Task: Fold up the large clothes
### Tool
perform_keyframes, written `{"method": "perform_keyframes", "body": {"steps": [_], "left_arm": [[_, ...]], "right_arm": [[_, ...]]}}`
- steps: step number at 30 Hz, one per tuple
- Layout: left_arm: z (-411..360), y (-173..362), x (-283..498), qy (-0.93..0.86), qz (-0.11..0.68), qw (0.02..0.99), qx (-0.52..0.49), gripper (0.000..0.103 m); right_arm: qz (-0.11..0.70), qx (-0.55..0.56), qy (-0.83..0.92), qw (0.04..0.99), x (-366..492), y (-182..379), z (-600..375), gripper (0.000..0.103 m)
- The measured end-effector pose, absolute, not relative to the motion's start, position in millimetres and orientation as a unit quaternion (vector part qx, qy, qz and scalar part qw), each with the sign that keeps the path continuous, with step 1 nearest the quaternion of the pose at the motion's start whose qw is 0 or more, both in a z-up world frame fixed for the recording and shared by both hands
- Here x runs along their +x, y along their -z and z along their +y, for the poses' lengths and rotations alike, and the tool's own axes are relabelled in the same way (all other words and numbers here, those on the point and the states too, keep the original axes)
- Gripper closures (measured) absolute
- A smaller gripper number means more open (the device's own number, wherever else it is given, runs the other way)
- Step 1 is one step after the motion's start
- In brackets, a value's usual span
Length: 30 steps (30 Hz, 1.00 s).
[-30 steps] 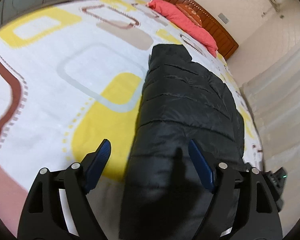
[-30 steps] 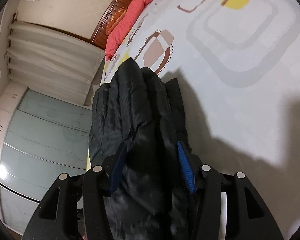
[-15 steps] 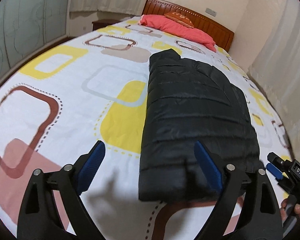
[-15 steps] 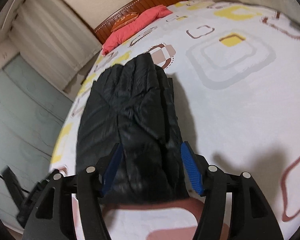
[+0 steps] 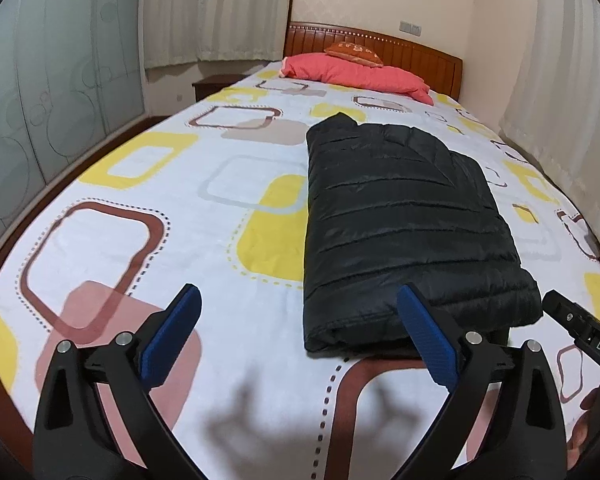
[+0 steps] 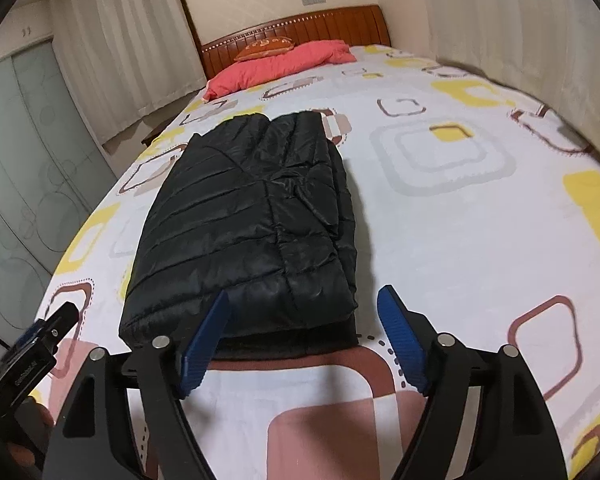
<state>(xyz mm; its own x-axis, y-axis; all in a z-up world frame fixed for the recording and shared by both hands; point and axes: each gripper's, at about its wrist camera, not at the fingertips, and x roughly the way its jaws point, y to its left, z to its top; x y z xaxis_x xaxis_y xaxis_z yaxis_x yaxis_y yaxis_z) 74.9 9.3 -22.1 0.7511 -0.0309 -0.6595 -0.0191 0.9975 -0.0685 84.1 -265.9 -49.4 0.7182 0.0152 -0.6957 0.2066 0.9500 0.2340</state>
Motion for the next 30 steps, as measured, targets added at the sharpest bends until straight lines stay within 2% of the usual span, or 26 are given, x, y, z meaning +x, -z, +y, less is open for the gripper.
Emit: {"method": "perform_keyframes", "body": {"steps": [13, 30], "left_arm": [[2, -16, 40, -0.01, 0.302, 0.953, -0.011, 0.002], [-8, -19, 35, -0.007, 0.3, 0.954, -0.004, 0.002]], "right_arm": [[0.331, 0.102, 0.067, 0.936, 51, 14, -239, 0.027], [0.32, 0.078, 0.063, 0.942, 46, 5, -226, 0.026]]}}
